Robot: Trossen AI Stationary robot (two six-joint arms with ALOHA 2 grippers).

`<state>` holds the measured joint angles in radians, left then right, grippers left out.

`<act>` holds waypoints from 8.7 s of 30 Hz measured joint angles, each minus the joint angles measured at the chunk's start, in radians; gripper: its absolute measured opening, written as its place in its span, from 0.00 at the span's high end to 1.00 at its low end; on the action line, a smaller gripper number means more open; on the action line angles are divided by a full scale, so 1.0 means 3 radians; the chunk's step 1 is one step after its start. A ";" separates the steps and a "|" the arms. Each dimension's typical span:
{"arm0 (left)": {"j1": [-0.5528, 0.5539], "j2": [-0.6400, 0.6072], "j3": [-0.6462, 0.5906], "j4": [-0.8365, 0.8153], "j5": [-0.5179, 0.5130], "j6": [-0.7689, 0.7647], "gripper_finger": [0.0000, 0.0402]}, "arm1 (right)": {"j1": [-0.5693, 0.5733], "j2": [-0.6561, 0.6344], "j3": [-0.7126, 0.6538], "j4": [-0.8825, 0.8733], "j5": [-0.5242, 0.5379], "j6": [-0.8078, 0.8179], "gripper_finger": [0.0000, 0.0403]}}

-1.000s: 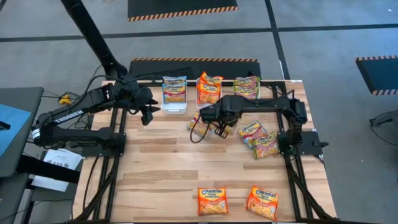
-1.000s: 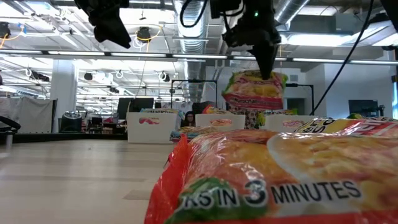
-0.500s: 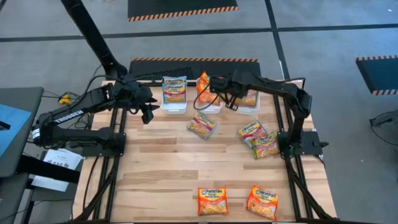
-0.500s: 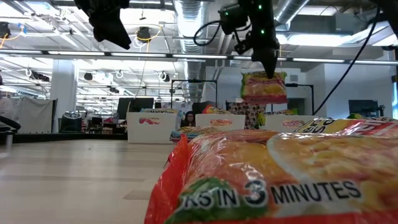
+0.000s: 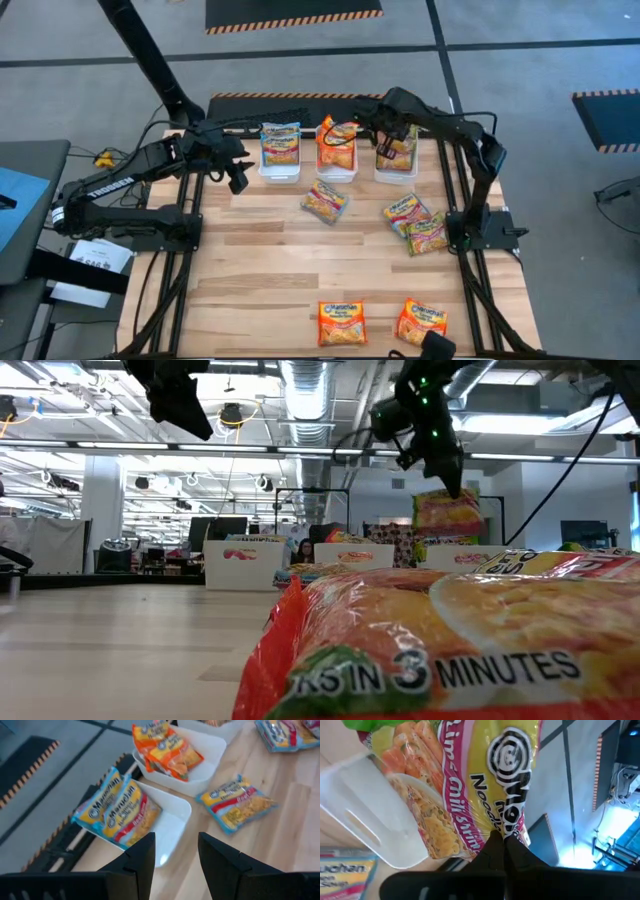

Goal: Sort Maruchan noodles
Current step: Put the green noodle pack into the right white bin, then put the blue noodle pack into the left white bin

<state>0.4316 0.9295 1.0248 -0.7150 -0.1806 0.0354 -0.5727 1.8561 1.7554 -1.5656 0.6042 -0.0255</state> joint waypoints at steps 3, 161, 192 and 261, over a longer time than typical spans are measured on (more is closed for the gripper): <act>0.0000 0.0000 0.0000 0.0121 -0.0034 0.0068 0.66 | -0.0027 -0.0018 -0.0226 0.0024 0.0004 -0.0026 1.00; 0.0250 0.0397 -0.0001 0.0326 0.0470 -0.0596 0.60 | 0.0391 -0.0361 0.0559 -0.0015 -0.1929 0.0857 0.79; 0.0046 0.1926 -0.0001 0.0815 0.1699 -0.2105 0.57 | 0.1796 -0.0856 0.0559 0.0005 -0.1458 0.2012 0.79; -0.0578 0.3265 0.0007 0.2180 0.1006 -0.3498 0.99 | 0.1572 -0.0852 0.0558 -0.0017 -0.1484 0.0224 0.79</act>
<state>0.2581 1.9089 1.0270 -0.0611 0.1213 -1.0139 -0.1012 1.6005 1.9228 -1.5707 0.1590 0.0418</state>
